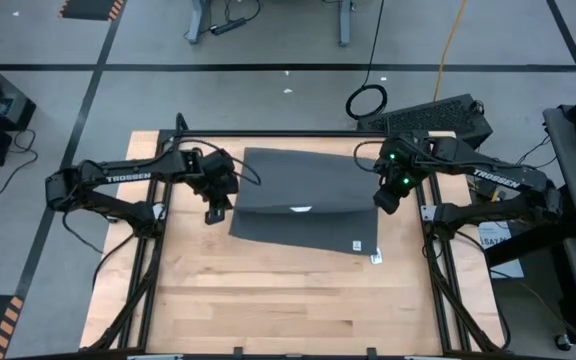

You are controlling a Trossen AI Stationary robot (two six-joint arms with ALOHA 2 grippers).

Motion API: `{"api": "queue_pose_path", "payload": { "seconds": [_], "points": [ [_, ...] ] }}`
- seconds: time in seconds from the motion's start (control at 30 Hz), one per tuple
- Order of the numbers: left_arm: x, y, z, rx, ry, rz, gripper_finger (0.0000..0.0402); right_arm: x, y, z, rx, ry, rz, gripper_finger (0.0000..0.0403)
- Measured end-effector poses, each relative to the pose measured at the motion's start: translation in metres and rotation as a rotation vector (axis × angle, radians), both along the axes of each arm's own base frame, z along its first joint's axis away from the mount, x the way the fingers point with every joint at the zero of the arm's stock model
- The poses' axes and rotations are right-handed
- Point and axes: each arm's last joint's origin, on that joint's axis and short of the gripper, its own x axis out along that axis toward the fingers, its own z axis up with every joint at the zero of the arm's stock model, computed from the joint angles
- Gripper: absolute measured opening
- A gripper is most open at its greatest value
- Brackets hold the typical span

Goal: Roll towel
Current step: Fold the gray towel on the center of table

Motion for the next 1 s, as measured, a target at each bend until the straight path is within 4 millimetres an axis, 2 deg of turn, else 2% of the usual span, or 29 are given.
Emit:
{"api": "queue_pose_path", "payload": {
  "seconds": [0.17, 0.4, 0.7, 1.0],
  "points": [
    [0.005, -0.01, -0.004, 0.004, -0.026, -0.051, 0.0001, 0.001, 0.004, -0.006, 0.014, 0.018, 0.011, 0.0004],
    [0.003, -0.026, -0.024, -0.013, -0.011, -0.089, 0.0001, 0.006, 0.008, -0.007, 0.003, -0.009, 0.035, 0.0004],
    [0.007, -0.038, -0.035, 0.001, -0.05, -0.078, 0.0001, 0.006, 0.008, -0.007, 0.002, -0.008, 0.037, 0.0004],
    [-0.001, -0.042, -0.054, 0.025, -0.005, -0.056, 0.001, 0.006, 0.008, -0.007, 0.003, -0.008, 0.038, 0.0004]
  ]
}}
